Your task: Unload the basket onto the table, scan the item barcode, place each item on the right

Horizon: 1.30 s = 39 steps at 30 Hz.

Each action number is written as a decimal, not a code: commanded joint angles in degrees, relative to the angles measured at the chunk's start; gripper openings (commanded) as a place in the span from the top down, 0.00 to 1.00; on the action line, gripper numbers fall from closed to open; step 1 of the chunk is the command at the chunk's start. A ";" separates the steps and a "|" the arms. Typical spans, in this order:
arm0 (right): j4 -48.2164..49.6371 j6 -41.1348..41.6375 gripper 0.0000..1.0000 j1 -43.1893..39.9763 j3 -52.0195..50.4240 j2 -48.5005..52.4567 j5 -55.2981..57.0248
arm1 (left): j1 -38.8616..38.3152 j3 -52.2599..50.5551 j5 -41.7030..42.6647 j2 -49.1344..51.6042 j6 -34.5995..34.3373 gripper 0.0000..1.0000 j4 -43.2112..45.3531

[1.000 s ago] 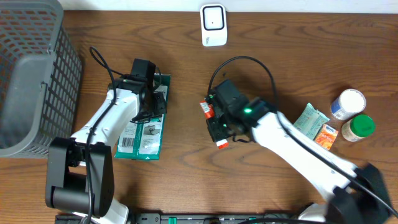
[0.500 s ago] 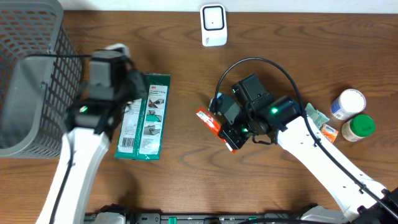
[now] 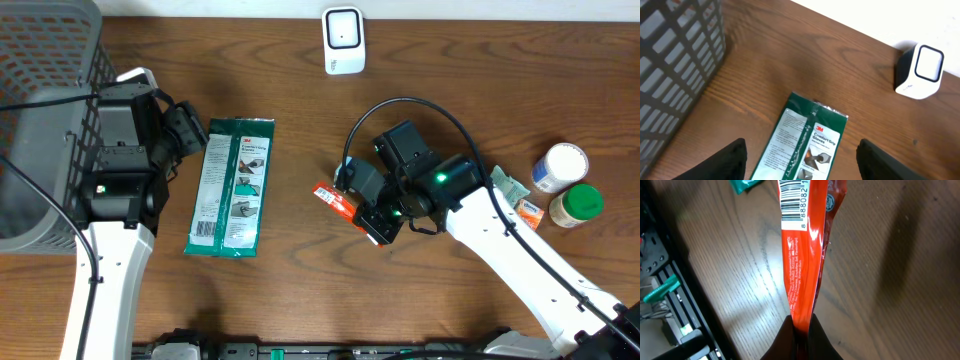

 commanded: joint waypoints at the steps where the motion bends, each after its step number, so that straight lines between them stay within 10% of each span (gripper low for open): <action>1: -0.02 -4.70 0.99 -0.33 0.17 -0.98 0.76 | 0.44 0.85 -0.72 0.33 0.26 0.25 -0.20; 17: -1.09 -22.62 0.99 -0.24 0.17 -0.98 0.04 | 0.44 0.83 -0.72 0.33 0.26 0.15 -3.93; 39: 5.97 -3.85 0.99 1.68 3.28 -0.96 16.22 | 0.44 0.85 -0.72 0.33 0.26 0.15 -3.93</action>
